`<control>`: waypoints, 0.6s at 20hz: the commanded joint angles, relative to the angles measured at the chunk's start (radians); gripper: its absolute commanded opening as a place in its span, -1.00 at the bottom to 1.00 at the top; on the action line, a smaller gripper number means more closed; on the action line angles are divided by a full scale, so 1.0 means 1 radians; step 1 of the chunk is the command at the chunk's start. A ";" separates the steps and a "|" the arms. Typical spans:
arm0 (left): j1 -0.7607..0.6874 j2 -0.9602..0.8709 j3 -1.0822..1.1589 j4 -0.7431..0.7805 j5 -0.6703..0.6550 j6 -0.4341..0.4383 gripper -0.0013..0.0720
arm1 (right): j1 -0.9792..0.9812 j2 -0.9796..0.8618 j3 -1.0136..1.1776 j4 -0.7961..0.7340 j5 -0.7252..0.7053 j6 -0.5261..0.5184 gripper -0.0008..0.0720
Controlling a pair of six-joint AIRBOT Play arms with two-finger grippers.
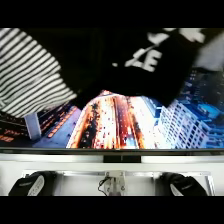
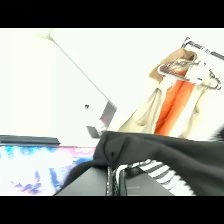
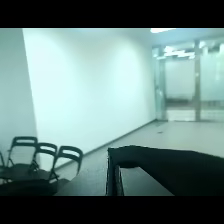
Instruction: Fold the shirts.
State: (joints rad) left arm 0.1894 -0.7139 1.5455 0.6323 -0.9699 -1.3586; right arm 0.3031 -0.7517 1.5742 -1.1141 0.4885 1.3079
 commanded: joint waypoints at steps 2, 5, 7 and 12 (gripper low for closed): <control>-0.010 -0.086 -0.077 0.145 -0.200 -0.026 -0.81 | -0.003 0.072 -0.019 -0.269 0.484 0.293 -0.80; -0.044 -0.183 -0.301 0.145 -0.238 -0.025 -0.81 | -0.003 -0.039 -0.186 -0.308 0.768 0.343 -0.80; -0.081 -0.266 -0.455 0.145 -0.203 -0.001 -0.80 | -0.003 -0.122 -0.353 -0.306 0.692 0.340 -0.79; -0.073 -0.532 -0.588 0.139 -0.138 0.029 0.82 | -0.002 -0.364 -0.517 -0.205 0.447 0.336 -0.79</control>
State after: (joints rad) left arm 0.1097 -1.1099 1.0237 0.7753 -1.1145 -1.3460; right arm 0.3008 -0.9958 1.1362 -1.3811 0.9985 1.6318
